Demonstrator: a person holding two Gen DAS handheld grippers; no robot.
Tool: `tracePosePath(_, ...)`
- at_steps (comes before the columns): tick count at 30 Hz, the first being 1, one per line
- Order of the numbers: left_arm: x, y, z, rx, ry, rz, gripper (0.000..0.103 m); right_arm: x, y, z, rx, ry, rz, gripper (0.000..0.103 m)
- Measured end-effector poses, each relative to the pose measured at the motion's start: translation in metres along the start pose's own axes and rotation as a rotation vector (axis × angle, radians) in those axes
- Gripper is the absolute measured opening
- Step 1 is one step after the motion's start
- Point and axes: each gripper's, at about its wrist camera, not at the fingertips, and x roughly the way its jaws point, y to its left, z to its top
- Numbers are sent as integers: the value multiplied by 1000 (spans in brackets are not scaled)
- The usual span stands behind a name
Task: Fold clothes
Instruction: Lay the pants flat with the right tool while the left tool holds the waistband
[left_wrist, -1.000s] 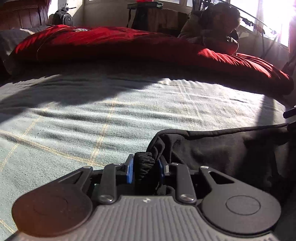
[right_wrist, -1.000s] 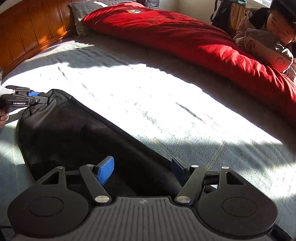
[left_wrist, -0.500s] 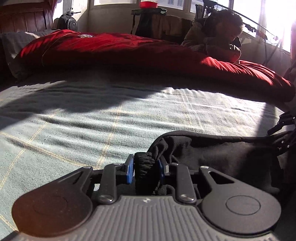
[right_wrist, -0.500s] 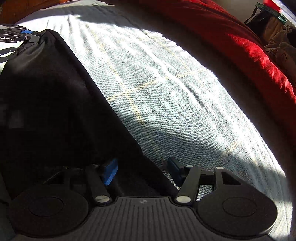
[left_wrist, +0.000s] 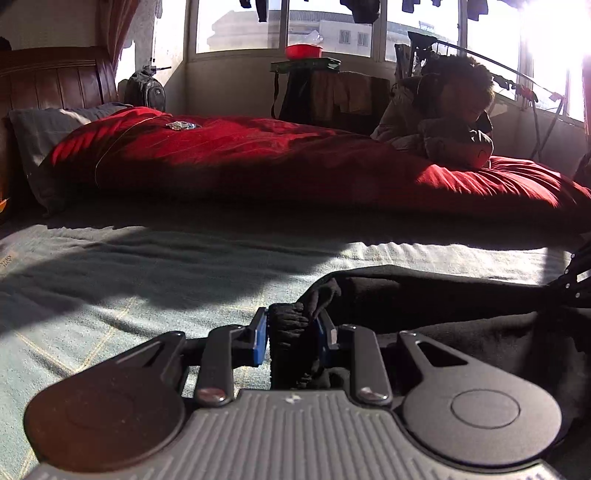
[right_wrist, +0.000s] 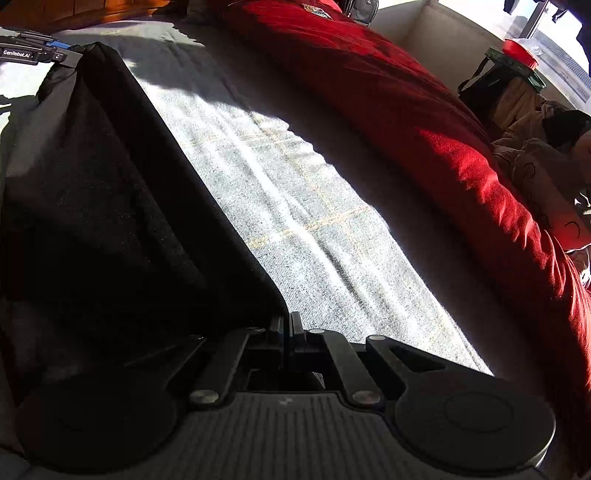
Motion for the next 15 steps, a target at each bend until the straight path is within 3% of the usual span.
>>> tracePosePath(8,58,22,33,-36,53,41,24,40,-27,43,93,-27,-75,3)
tracePosePath(11,80,25,27,-30,110,66,29,63,-29,47,131,-5,-67,3)
tracePosePath(15,97,26,14,-19,184,98,30,76,-25,43,161,12,-83,13)
